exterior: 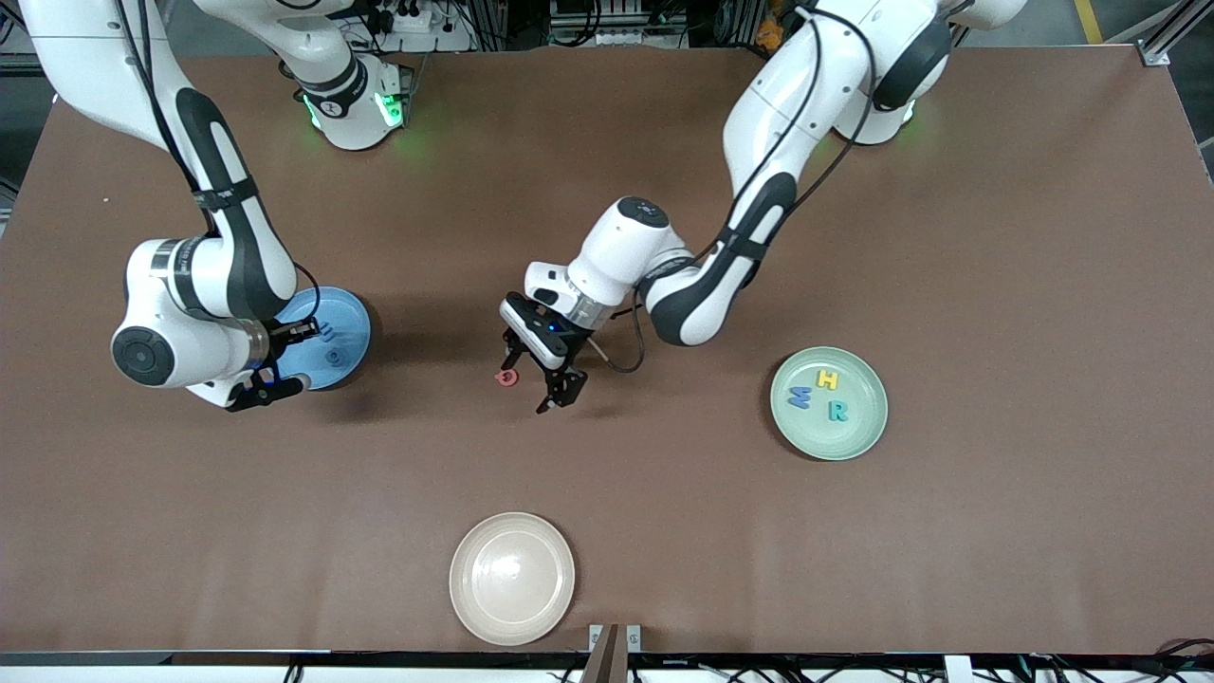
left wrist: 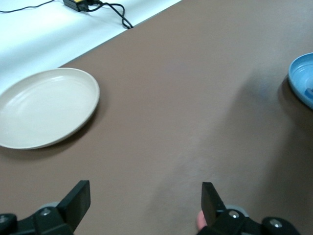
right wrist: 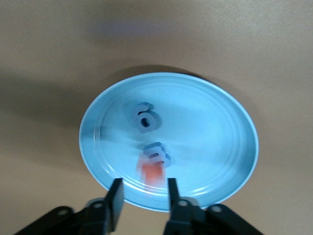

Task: Sort upper and lower case letters into plates
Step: 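Drop the pink m into the blue plate while the left gripper reaches letters, then grasp the pink Q with the left gripper and lift it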

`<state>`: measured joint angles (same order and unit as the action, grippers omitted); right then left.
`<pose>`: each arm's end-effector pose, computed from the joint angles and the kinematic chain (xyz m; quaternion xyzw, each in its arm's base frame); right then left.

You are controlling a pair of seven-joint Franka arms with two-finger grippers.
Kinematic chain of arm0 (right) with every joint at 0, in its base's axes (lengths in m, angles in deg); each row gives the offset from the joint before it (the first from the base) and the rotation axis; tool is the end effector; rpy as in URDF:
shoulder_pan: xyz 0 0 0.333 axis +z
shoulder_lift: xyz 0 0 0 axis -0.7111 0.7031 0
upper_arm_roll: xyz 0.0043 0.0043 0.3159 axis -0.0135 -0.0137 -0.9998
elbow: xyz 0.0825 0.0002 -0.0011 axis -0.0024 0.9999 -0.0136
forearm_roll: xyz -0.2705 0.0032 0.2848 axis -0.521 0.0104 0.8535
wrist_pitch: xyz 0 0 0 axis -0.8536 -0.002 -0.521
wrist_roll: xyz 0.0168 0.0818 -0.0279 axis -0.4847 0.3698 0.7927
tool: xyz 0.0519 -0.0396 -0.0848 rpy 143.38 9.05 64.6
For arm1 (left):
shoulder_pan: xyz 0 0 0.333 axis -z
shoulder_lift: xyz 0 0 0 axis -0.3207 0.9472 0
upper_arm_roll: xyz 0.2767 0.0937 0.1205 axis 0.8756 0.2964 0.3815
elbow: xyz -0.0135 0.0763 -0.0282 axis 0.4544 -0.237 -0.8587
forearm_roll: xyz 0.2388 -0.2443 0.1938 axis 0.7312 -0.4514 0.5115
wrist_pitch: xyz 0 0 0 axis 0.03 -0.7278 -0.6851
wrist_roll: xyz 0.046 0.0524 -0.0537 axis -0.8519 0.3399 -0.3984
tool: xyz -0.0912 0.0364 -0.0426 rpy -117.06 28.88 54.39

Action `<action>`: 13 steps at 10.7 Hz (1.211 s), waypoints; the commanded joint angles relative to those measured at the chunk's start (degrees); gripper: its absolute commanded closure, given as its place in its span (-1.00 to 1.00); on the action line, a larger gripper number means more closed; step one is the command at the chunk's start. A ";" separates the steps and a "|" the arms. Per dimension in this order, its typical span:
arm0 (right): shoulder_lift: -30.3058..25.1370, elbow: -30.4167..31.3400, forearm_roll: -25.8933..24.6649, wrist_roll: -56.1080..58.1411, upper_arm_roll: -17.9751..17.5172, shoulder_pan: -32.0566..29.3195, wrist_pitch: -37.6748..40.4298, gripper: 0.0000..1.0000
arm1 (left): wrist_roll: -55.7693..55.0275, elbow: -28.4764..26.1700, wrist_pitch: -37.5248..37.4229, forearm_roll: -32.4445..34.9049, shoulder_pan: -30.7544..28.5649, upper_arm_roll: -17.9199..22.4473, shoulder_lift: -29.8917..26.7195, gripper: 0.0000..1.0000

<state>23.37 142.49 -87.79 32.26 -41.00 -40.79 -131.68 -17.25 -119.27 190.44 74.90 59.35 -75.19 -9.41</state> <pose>0.5731 0.0065 0.2413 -0.9692 -0.1299 0.2075 0.0261 0.5153 -0.5895 0.2217 0.8294 -0.3865 0.3688 0.1635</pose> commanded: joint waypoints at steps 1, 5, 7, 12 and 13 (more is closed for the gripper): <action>-2.23 0.25 0.58 1.91 1.08 -0.06 0.09 -1.00 | -2.03 5.53 2.15 -0.94 1.37 1.38 5.45 -1.00; -2.76 -1.86 1.28 7.28 3.54 -0.06 1.85 -1.00 | -2.29 10.45 2.42 -9.64 4.53 1.74 12.22 -1.00; -2.67 -1.77 1.28 7.46 3.63 -0.14 1.85 -1.00 | -2.56 10.37 2.50 -12.71 7.07 3.91 12.50 -1.00; -2.67 -1.86 1.37 7.46 4.25 -0.14 1.85 -1.00 | -2.64 10.63 2.42 -12.98 9.19 6.65 13.64 -1.00; -2.67 -1.86 1.37 7.46 4.25 -0.14 1.85 -1.00 | -2.64 10.63 2.42 -12.98 9.71 7.18 13.55 -0.78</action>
<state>21.42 140.42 -87.68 38.48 -37.06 -40.93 -130.41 -19.03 -111.56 192.38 63.58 66.90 -70.36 2.04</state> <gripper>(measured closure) 0.000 0.009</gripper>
